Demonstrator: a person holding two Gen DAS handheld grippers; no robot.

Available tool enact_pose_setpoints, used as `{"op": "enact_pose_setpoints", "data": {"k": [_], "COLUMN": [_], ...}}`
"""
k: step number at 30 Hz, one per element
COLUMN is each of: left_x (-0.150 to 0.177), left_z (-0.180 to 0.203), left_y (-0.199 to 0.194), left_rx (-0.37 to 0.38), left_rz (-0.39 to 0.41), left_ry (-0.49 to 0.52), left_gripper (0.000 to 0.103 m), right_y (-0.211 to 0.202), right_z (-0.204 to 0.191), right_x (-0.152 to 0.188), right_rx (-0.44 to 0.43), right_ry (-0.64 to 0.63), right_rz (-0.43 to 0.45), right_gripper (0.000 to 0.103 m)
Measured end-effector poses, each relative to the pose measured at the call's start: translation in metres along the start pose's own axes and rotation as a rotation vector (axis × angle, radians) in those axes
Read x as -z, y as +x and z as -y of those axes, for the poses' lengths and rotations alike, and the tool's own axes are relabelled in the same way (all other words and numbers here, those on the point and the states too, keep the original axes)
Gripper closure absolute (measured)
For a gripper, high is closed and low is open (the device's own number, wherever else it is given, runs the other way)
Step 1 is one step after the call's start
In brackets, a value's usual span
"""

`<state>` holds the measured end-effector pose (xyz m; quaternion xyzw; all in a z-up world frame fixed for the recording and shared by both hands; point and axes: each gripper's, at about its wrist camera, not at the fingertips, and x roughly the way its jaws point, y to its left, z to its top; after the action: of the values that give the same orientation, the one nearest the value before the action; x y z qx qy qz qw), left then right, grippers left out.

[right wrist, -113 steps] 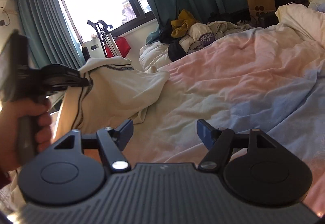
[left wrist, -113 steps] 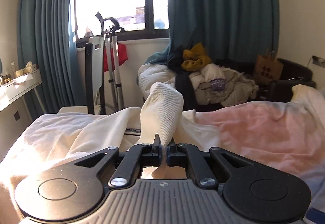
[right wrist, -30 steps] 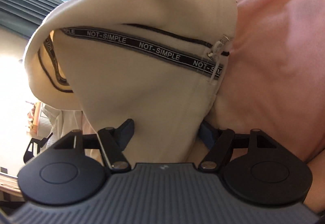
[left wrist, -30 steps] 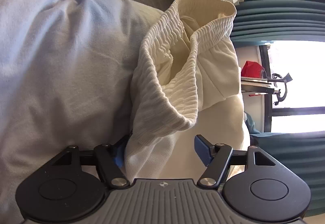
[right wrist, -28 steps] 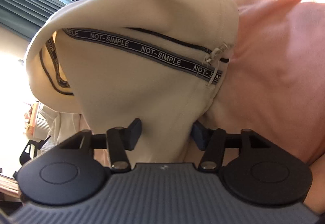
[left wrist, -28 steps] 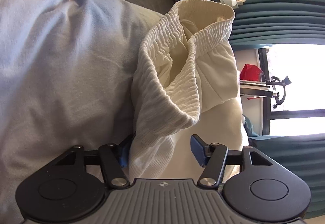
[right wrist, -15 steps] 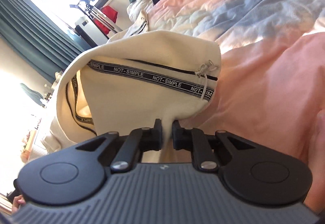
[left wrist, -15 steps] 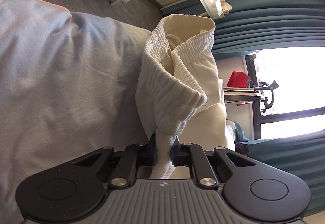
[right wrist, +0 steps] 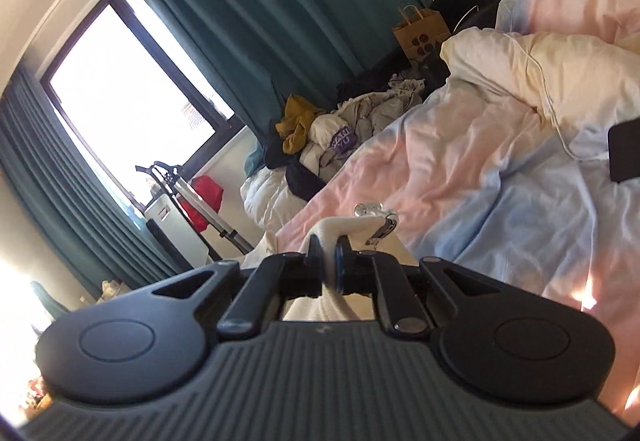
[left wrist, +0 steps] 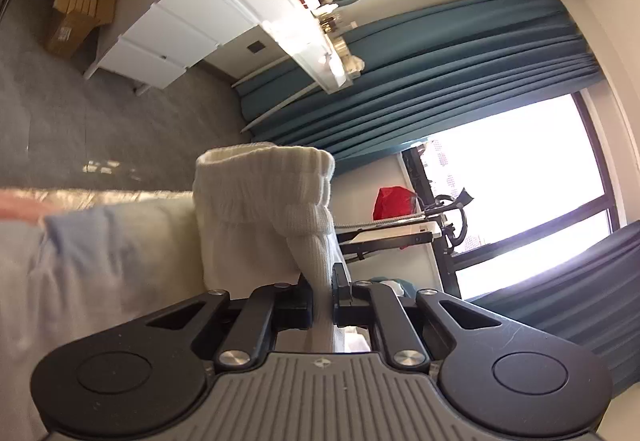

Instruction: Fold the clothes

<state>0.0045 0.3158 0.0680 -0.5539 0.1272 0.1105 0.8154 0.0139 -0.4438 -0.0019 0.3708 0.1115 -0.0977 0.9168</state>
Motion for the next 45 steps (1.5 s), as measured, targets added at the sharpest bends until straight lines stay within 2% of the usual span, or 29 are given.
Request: {"op": "enact_pose_setpoints", "data": {"k": [6,10,13,16,20,26,28,29,31,33,35,37,40,42,45], "left_x": [-0.056,-0.077,-0.082,-0.069,-0.045,-0.027,-0.027,-0.03,-0.034,-0.04,-0.046,-0.051,-0.055,-0.051,-0.039], "left_z": [0.071,0.102,0.115,0.113,0.091,0.056,0.051,0.05,0.049,0.057,0.066,0.07,0.056,0.034,-0.01], "left_y": [0.049,0.106,0.167,0.242,0.326,0.386,0.386,0.381,0.371,0.346,0.319,0.293,0.252,0.229,0.204], "left_rx": [-0.055,-0.14,-0.213,-0.293,-0.378,-0.458,-0.442,-0.415,-0.357,-0.299,-0.241,-0.185,-0.19,-0.202,-0.207], "left_rz": [0.012,-0.009,-0.01,-0.012,-0.055,-0.14,-0.156,-0.165,-0.185,-0.143,-0.1,-0.078,-0.099,-0.114,-0.13], "left_ry": [0.064,0.064,0.123,0.21,0.282,0.351,0.34,0.334,0.321,0.34,0.361,0.364,0.321,0.258,0.12], "left_gripper": [0.095,0.095,0.095,0.095,0.094,0.093,0.091,0.082,0.072,0.067,0.046,0.045,0.044,0.044,0.046], "right_y": [0.034,0.072,0.114,0.163,0.219,0.258,0.261,0.26,0.256,0.25,0.239,0.221,0.191,0.173,0.148], "right_z": [-0.003,0.002,0.023,0.053,0.092,0.127,0.127,0.125,0.12,0.11,0.098,0.086,0.069,0.063,0.056], "right_x": [-0.074,-0.111,-0.122,-0.113,-0.077,-0.039,-0.033,-0.031,-0.032,-0.034,-0.036,-0.037,-0.034,-0.027,-0.01], "right_rx": [0.028,0.099,0.168,0.249,0.348,0.416,0.422,0.419,0.413,0.444,0.478,0.469,0.432,0.425,0.404], "right_ry": [0.0,-0.043,-0.045,-0.073,-0.14,-0.183,-0.198,-0.198,-0.2,-0.237,-0.277,-0.289,-0.265,-0.181,-0.015], "right_rz": [0.077,0.138,0.135,0.096,0.022,-0.02,-0.018,-0.018,-0.025,-0.033,-0.029,-0.013,0.014,0.031,0.032], "right_gripper": [0.094,0.094,0.094,0.094,0.094,0.093,0.092,0.091,0.089,0.082,0.074,0.059,0.038,0.033,0.031]}}
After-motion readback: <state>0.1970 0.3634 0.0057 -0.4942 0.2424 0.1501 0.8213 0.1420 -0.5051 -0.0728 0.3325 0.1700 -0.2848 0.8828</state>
